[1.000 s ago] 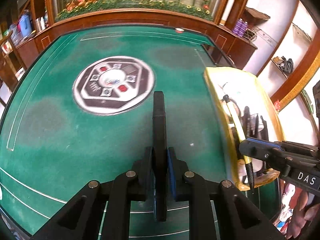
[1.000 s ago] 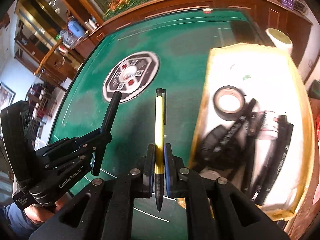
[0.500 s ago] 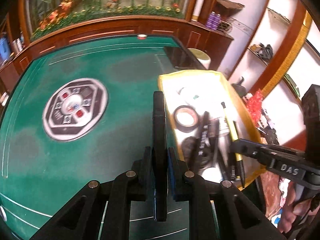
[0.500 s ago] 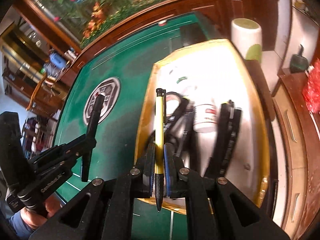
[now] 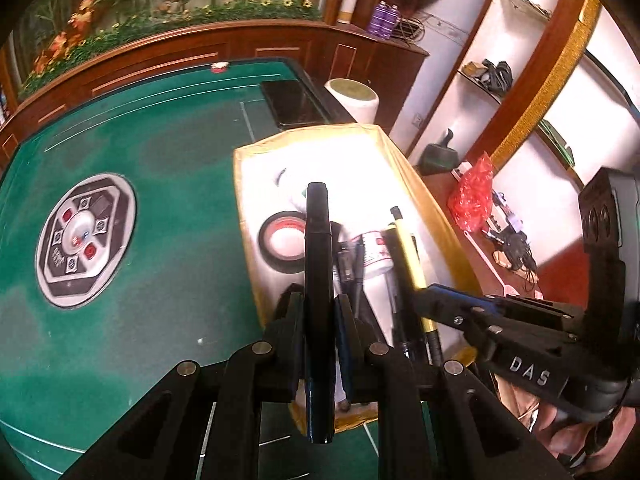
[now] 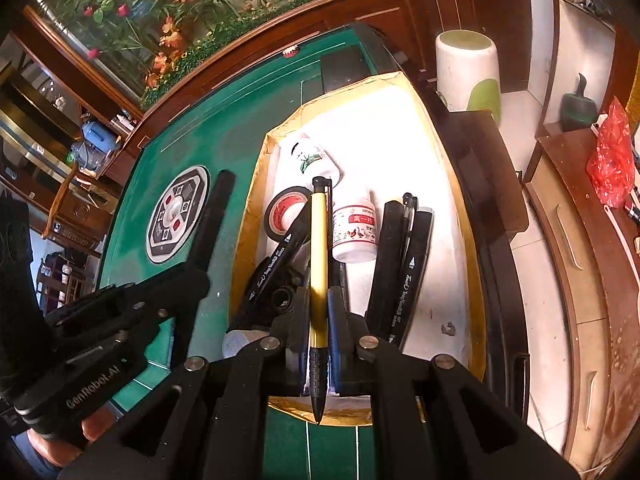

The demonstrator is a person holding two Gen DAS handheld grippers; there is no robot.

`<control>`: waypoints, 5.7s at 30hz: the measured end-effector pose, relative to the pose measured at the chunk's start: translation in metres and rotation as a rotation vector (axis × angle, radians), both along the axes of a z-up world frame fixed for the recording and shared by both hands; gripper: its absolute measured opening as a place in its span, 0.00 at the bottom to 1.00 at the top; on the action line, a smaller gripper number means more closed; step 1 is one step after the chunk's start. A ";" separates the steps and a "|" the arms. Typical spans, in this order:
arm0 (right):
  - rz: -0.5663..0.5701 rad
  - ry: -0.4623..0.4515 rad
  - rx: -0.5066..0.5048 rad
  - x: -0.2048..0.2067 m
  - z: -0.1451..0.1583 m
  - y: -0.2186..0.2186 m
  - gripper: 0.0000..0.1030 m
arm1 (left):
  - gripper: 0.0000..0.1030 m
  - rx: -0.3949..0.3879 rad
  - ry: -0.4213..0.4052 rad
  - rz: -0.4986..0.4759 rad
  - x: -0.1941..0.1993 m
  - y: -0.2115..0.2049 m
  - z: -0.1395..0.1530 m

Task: Organize rigid objects

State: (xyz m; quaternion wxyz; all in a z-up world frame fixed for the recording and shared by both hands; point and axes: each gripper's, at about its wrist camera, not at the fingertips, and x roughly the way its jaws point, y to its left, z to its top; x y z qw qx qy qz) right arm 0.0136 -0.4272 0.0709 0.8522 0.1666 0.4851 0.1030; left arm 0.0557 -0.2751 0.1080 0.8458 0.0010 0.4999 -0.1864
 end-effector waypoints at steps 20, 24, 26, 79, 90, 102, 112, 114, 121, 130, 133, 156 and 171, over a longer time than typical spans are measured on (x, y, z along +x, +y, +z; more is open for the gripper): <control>-0.030 0.031 -0.093 0.008 -0.008 -0.017 0.08 | 0.14 0.017 -0.011 -0.067 0.007 -0.045 -0.014; -0.033 0.031 -0.115 0.010 -0.007 -0.018 0.08 | 0.14 0.012 -0.013 -0.063 0.008 -0.045 -0.015; -0.033 0.032 -0.125 0.012 -0.008 -0.017 0.08 | 0.14 0.010 -0.013 -0.059 0.008 -0.044 -0.015; -0.030 0.074 -0.206 0.016 -0.025 -0.012 0.08 | 0.14 0.056 -0.016 -0.077 0.007 -0.051 -0.031; -0.030 0.069 -0.202 0.017 -0.027 -0.016 0.09 | 0.16 0.055 -0.014 -0.070 0.008 -0.049 -0.032; -0.053 0.059 -0.182 0.016 -0.023 -0.024 0.09 | 0.40 0.059 -0.017 -0.059 0.010 -0.049 -0.032; -0.086 -0.022 -0.206 0.005 0.002 -0.027 0.20 | 0.64 0.096 -0.154 -0.052 -0.002 -0.041 -0.008; -0.093 -0.031 -0.208 0.002 0.005 -0.026 0.25 | 0.67 0.117 -0.185 -0.052 -0.004 -0.039 -0.004; -0.115 -0.056 -0.220 -0.006 0.010 -0.024 0.31 | 0.74 0.153 -0.236 -0.060 -0.009 -0.034 0.002; -0.139 -0.067 -0.233 -0.018 0.012 -0.019 0.40 | 0.83 0.186 -0.273 -0.052 -0.016 -0.026 0.009; -0.140 -0.071 -0.241 -0.021 0.013 -0.017 0.42 | 0.89 0.210 -0.289 -0.042 -0.019 -0.023 0.011; -0.105 -0.132 -0.346 -0.043 0.028 0.017 0.68 | 0.98 0.315 -0.314 0.008 -0.035 0.021 0.030; -0.077 -0.239 -0.381 -0.076 0.035 0.025 0.75 | 0.98 0.278 -0.294 -0.019 -0.055 0.029 0.026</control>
